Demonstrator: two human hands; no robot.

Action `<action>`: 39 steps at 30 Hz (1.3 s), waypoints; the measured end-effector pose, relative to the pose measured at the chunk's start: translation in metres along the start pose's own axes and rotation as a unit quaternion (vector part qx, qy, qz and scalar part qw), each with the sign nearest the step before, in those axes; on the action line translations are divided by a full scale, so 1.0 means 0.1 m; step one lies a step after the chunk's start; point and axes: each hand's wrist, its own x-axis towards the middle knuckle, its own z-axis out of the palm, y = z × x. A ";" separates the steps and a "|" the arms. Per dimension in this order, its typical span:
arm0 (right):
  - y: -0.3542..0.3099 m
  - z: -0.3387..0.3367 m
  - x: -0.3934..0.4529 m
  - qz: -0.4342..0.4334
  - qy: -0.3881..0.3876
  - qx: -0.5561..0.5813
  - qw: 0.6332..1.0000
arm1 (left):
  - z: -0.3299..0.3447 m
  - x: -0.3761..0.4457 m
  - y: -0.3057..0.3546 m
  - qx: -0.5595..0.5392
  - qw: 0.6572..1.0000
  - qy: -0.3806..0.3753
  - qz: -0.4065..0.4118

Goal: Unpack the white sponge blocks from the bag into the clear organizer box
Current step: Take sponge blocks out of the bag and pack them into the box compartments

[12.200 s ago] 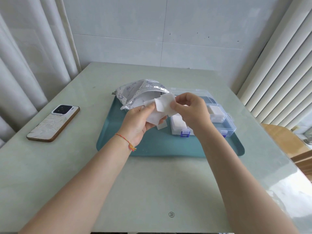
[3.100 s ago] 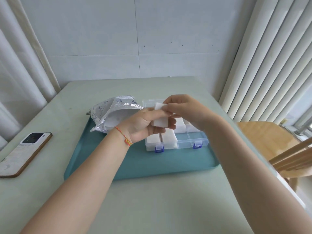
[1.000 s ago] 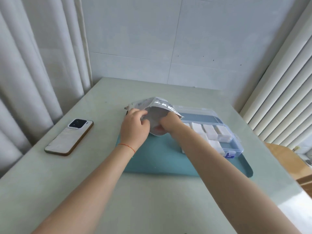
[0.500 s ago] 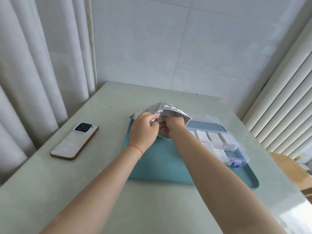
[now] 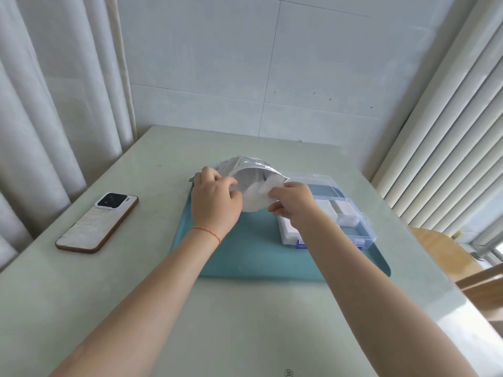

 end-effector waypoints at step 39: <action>-0.06 -0.64 -0.11 -0.125 -0.087 -0.058 0.987 | 0.10 -0.06 0.49 -0.514 0.772 -0.276 -0.253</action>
